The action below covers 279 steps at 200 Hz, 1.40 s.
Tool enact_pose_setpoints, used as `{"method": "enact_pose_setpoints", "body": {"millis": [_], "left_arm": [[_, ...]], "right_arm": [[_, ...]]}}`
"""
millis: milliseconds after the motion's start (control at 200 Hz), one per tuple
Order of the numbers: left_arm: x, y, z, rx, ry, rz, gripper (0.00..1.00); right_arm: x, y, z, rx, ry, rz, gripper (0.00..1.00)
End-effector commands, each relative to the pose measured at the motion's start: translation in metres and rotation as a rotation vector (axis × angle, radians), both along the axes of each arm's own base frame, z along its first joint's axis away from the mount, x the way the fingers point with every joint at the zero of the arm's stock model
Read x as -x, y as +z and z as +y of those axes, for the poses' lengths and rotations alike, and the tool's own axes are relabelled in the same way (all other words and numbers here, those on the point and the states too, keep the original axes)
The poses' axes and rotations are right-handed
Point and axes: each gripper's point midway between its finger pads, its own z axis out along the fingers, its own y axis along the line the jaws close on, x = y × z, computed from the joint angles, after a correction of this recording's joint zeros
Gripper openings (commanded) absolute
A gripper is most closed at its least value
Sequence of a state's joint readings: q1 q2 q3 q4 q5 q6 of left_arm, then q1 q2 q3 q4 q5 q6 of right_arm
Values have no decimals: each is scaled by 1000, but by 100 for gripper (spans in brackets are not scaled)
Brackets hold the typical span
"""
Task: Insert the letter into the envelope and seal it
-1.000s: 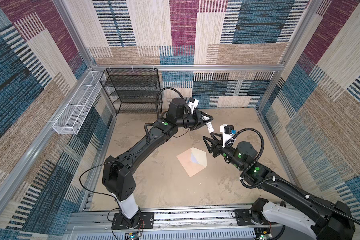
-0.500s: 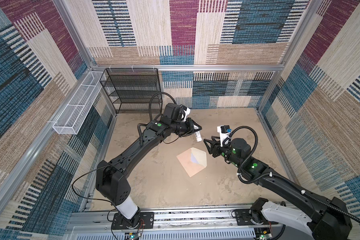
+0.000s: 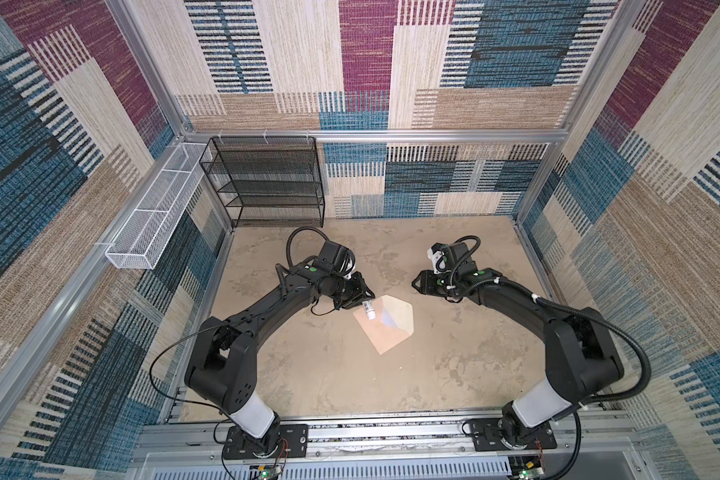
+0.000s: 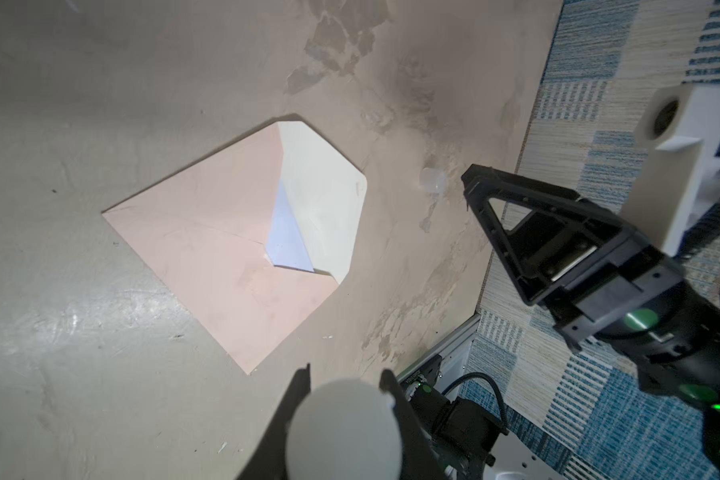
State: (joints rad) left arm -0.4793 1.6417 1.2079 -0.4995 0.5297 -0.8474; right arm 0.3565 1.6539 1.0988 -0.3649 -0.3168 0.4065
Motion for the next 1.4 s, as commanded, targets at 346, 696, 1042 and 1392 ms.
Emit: {"method": "enact_pose_setpoints", "body": {"millis": [346, 696, 1042, 1392], "left_arm": [[-18, -55, 7, 16, 76, 92, 0], [-15, -88, 14, 15, 69, 178, 0], [-14, -108, 24, -13, 48, 228, 0], [-11, -120, 28, -61, 9, 252, 0]], "right_arm": [[10, -47, 18, -84, 128, 207, 56], [22, -66, 23, -111, 179, 255, 61], [33, -66, 28, -146, 228, 278, 58], [36, -41, 37, -213, 264, 256, 53]]}}
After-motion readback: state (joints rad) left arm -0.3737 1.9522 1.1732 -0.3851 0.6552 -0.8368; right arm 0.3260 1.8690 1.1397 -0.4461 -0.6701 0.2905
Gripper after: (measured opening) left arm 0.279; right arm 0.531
